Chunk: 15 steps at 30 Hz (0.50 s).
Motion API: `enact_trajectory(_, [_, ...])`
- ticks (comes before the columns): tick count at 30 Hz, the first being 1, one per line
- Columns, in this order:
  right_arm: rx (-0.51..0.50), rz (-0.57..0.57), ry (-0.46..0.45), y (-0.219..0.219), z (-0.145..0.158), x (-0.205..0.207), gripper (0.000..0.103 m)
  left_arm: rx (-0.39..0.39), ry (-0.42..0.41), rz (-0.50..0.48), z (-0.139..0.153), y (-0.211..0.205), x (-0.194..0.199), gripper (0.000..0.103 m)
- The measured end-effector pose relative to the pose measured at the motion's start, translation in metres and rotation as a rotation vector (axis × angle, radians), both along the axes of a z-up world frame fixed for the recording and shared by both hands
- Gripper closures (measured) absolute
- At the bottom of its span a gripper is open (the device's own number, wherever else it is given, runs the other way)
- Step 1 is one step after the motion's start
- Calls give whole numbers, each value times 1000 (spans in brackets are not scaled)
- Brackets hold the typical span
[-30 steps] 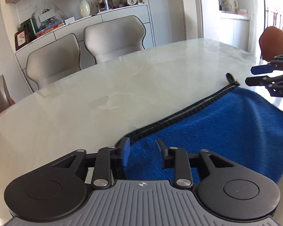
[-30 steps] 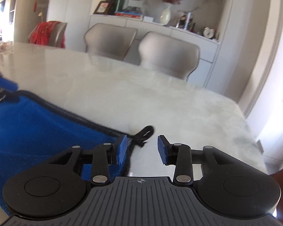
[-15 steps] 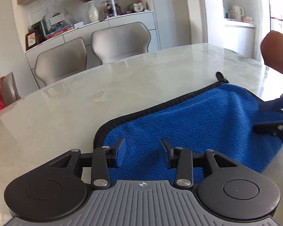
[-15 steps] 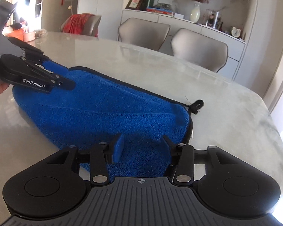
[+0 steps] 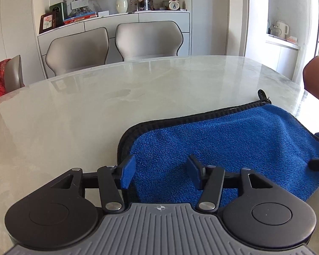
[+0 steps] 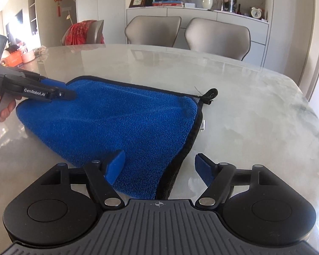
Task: Fold towel
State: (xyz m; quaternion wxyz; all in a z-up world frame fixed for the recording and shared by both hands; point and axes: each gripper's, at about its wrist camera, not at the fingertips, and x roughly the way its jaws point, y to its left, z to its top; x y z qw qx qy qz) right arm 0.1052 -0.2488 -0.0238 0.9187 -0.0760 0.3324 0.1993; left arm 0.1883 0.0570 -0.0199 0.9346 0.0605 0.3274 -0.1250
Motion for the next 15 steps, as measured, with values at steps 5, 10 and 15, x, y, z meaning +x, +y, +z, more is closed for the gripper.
enact_trajectory(5, [-37,5,-31,5,1,-6,29,41,-42,12,4,-3,1,47])
enact_trajectory(10, [-128,25,-157,27,2,-23,29,20,-75,4,16,0,15,47])
enact_trajectory(15, [-154,96,-186,44,-5,-33,29,-3,-44,6,9,6,36,47])
